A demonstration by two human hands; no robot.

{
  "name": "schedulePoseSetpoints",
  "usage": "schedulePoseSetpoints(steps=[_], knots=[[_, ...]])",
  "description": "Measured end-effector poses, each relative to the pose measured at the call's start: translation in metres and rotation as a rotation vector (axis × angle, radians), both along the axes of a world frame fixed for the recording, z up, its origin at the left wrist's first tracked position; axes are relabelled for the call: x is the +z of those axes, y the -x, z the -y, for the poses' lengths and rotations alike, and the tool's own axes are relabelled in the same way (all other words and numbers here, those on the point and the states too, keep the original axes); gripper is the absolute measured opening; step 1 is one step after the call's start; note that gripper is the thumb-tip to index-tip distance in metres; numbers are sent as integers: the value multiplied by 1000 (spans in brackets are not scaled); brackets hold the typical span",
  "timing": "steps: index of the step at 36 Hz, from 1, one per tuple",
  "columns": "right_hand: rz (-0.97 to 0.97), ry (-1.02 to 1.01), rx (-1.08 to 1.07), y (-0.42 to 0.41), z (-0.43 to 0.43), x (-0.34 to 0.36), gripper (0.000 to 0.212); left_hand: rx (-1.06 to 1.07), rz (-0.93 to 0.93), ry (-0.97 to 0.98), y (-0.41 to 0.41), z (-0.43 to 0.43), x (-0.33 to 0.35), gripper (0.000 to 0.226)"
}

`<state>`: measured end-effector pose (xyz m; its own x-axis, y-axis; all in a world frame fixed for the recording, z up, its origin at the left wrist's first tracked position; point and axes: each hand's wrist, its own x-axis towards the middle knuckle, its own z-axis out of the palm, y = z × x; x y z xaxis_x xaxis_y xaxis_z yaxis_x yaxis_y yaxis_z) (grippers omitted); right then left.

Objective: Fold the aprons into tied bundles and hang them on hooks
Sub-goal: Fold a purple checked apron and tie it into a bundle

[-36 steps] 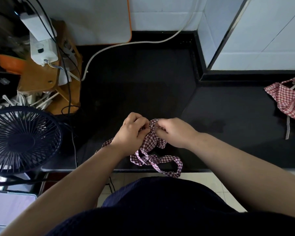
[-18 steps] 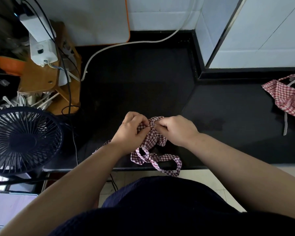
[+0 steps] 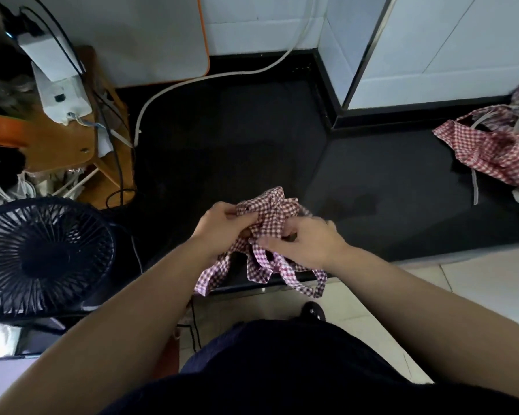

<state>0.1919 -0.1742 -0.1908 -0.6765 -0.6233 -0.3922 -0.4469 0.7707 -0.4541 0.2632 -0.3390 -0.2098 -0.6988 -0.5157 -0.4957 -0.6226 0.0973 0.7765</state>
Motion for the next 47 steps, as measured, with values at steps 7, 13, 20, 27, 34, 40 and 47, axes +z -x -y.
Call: schedulePoseSetpoints(steps=[7,13,20,27,34,40,47], knots=[[237,147,-293,-12,-6,-1,25,-169,46,-28,-3,21,7,45],[752,647,-768,9,-7,38,27,-117,33,-248,0,29,40,15],[875,854,-728,39,-29,88,37,-7,-200,-540,20,15,97,16],[836,991,-614,61,-70,135,15,-66,-409,-686,45,-24,146,27],[632,1142,-510,73,-117,189,11,-158,-555,-595,69,-107,204,57],[384,961,-334,80,-161,218,48,-374,-531,-336,87,-184,237,59],[73,761,-198,83,-225,236,79,-415,-574,323,107,-244,254,52]])
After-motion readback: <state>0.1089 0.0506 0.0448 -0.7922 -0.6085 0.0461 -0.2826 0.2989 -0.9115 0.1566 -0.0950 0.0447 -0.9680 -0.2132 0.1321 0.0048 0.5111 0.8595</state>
